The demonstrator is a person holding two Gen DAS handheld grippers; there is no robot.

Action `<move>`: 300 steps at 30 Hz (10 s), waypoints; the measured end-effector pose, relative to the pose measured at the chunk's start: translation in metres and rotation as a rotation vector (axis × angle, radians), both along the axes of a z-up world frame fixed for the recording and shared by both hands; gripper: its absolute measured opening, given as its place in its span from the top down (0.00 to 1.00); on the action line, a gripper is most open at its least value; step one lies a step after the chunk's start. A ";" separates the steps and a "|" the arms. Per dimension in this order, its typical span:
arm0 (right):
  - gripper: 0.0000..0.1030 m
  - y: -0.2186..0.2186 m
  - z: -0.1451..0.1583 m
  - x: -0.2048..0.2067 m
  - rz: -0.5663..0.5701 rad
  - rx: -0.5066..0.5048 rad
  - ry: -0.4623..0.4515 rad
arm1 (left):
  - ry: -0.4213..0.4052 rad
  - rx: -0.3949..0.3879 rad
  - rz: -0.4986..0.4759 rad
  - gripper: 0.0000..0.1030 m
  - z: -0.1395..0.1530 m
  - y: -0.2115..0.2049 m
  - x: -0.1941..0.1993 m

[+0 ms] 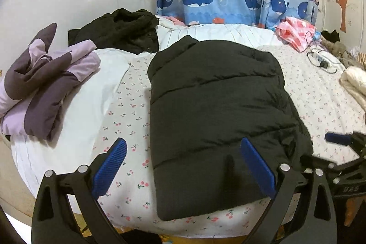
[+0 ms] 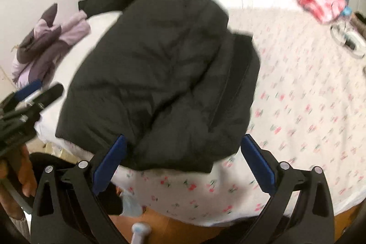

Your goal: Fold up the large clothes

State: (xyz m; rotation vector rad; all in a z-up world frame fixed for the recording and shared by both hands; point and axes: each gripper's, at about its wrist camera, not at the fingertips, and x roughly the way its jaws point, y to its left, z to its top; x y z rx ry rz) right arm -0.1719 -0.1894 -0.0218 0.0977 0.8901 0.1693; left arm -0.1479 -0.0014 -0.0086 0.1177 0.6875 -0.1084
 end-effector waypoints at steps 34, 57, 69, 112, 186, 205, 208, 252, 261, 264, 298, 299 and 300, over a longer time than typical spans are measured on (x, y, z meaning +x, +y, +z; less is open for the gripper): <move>0.06 0.037 0.029 -0.013 -0.074 -0.134 -0.013 | 0.037 -0.003 0.041 0.07 0.017 -0.006 -0.012; 0.06 0.056 0.046 -0.037 -0.062 -0.150 -0.038 | 0.013 0.005 0.081 0.07 0.035 0.001 -0.044; 0.06 0.057 0.052 -0.041 -0.076 -0.175 -0.052 | 0.011 0.005 0.077 0.07 0.038 0.004 -0.049; 0.06 0.045 0.063 -0.056 -0.169 -0.371 -0.165 | 0.057 0.063 0.062 0.07 0.030 -0.023 -0.045; 0.06 0.062 0.073 -0.088 -0.136 -0.156 -0.134 | 0.043 0.012 0.077 0.07 0.052 -0.001 -0.087; 0.06 0.066 0.072 -0.108 -0.134 -0.149 -0.140 | 0.063 0.042 0.108 0.07 0.046 0.003 -0.103; 0.06 0.066 0.072 -0.107 -0.134 -0.149 -0.142 | 0.062 0.054 0.106 0.07 0.046 0.001 -0.106; 0.06 0.072 0.075 -0.116 -0.119 -0.164 -0.161 | 0.054 0.070 0.097 0.07 0.045 0.000 -0.113; 0.06 0.068 0.073 -0.114 -0.126 -0.170 -0.165 | 0.056 0.069 0.095 0.07 0.043 -0.001 -0.112; 0.06 0.067 0.073 -0.113 -0.128 -0.172 -0.167 | 0.057 0.069 0.093 0.07 0.042 -0.002 -0.111; 0.06 0.061 0.078 -0.100 -0.143 -0.157 -0.184 | 0.071 0.066 0.089 0.07 0.035 -0.005 -0.093; 0.06 0.061 0.077 -0.100 -0.143 -0.155 -0.184 | 0.070 0.068 0.089 0.07 0.035 -0.005 -0.093; 0.06 0.061 0.077 -0.100 -0.143 -0.155 -0.183 | 0.071 0.069 0.090 0.07 0.035 -0.005 -0.093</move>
